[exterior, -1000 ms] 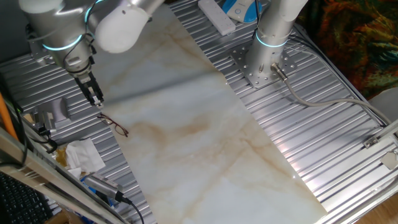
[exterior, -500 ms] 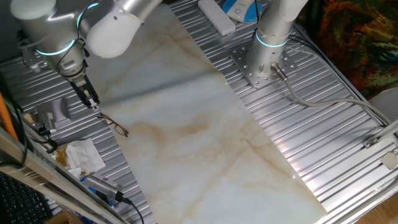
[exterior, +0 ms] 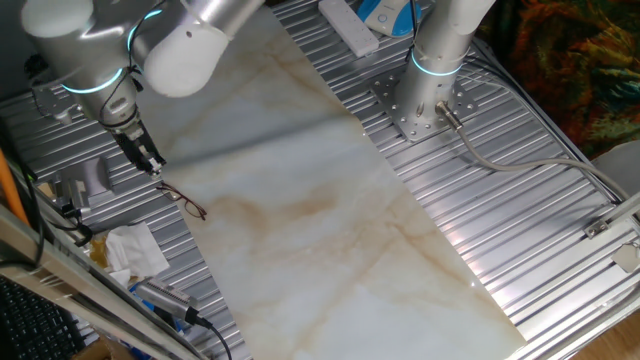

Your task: Unfold the leg of the glasses (with one hand)

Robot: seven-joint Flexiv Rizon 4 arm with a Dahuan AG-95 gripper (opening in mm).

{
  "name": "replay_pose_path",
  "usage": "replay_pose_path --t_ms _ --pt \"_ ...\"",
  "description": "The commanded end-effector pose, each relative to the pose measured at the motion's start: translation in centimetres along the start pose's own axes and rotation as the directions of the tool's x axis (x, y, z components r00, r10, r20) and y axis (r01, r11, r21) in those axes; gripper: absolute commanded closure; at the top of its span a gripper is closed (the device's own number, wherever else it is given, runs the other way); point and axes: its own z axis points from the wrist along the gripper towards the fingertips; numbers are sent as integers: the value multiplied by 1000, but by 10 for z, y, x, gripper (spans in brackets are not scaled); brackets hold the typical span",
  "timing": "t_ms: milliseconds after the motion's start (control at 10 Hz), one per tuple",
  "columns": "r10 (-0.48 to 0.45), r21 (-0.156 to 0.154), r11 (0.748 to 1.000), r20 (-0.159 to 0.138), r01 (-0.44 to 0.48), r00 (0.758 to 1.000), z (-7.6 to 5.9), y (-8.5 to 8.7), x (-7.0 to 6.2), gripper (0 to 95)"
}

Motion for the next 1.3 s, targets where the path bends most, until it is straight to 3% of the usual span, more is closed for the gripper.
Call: replay_pose_path --t_ms 100,600,1300 --pt "-158 19 987 -9 158 987 13 -2 0 950" --pt "-307 35 951 -25 307 951 32 -3 1 950" --pt "-359 41 932 -25 360 933 46 -3 2 950"
